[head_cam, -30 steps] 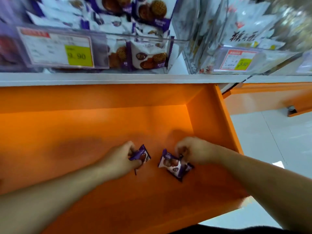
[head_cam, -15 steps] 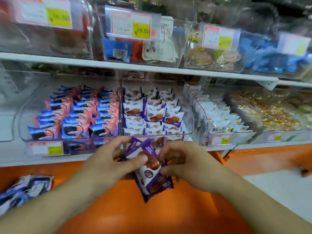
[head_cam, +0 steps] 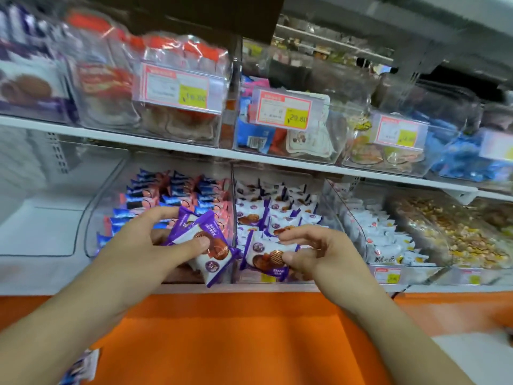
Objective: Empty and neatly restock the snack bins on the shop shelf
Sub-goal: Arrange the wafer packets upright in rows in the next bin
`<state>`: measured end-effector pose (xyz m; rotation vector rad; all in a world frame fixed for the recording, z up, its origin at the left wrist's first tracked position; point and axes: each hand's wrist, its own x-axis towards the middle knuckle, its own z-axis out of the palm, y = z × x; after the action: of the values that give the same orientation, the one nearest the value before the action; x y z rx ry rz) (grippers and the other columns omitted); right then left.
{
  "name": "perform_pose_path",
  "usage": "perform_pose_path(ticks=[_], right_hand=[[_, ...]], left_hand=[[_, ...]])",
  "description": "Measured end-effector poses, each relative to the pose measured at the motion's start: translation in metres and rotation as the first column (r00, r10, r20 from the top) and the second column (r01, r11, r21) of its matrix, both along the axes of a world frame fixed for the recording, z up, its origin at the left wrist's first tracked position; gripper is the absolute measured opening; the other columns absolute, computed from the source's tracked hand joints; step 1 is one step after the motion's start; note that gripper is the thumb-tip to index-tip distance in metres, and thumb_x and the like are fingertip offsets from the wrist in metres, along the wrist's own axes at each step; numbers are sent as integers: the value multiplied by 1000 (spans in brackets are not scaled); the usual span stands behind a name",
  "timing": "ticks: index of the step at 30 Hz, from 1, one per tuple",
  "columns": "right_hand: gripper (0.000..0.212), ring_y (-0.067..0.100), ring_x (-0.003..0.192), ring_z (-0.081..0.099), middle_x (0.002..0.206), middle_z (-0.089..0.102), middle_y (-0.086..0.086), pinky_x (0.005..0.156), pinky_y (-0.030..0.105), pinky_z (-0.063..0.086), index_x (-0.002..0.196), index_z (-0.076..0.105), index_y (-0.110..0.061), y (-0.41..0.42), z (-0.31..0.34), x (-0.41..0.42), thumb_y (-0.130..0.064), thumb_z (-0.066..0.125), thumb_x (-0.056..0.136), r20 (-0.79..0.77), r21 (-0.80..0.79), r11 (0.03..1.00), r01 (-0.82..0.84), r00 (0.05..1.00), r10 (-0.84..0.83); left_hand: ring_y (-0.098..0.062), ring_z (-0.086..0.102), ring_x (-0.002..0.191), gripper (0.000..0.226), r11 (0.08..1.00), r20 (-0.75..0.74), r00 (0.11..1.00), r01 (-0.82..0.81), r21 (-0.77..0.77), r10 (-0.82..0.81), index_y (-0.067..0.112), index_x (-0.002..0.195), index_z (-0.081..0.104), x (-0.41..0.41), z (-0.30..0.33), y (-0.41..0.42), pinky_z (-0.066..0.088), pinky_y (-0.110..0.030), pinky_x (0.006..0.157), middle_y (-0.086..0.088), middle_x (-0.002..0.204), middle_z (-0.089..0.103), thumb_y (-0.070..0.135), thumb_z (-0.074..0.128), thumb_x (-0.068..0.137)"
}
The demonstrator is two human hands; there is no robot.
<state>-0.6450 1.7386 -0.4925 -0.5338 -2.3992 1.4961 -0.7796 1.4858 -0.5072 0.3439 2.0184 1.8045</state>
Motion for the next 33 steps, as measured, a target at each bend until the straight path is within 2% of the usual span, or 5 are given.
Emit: perform_pose_path(ticks=[10,15,24,30,33], right_hand=[[19,13,55,59,99,71,-9,46,28,50,97,75,-37,33,-45,-113,-18,75,96,-40,384,917,106,994,-99],[17,11,108,51,110,73,-12,96,37,51,105,80,-32,44,-82,-136,-20,79,93,-104,562,819,116,992,-69],[25,25,123,37,135,54,-3,107,42,40,118,79,-35,42,-81,-134,-30,77,93,-12,804,591,63,996,-90],[26,13,102,66,114,70,-6,77,25,51,118,72,-40,7,-25,-95,-21,62,104,-40,269,959,-90,994,104],[38,18,89,64,114,70,-3,75,25,51,127,70,-42,-19,-1,-65,-14,68,100,-87,19,936,-351,932,351]], left_hand=[[-23,79,90,61,998,-1,999,40,-50,-40,48,116,60,-20,-15,15,61,-50,88,6,101,79,39,92,65],[-7,77,89,52,994,-14,998,58,-94,-59,49,111,62,-20,-24,15,60,-44,90,25,93,75,37,92,70],[-17,78,95,63,990,9,998,67,-126,-66,46,117,62,-17,-22,18,58,-49,94,12,103,79,44,97,65],[-16,78,91,54,995,10,999,33,-96,-32,43,120,59,-11,-15,19,59,-48,93,12,99,79,36,90,76],[-19,77,94,55,994,4,998,58,-97,-58,44,118,62,-7,-11,20,58,-51,94,8,101,80,40,94,73]])
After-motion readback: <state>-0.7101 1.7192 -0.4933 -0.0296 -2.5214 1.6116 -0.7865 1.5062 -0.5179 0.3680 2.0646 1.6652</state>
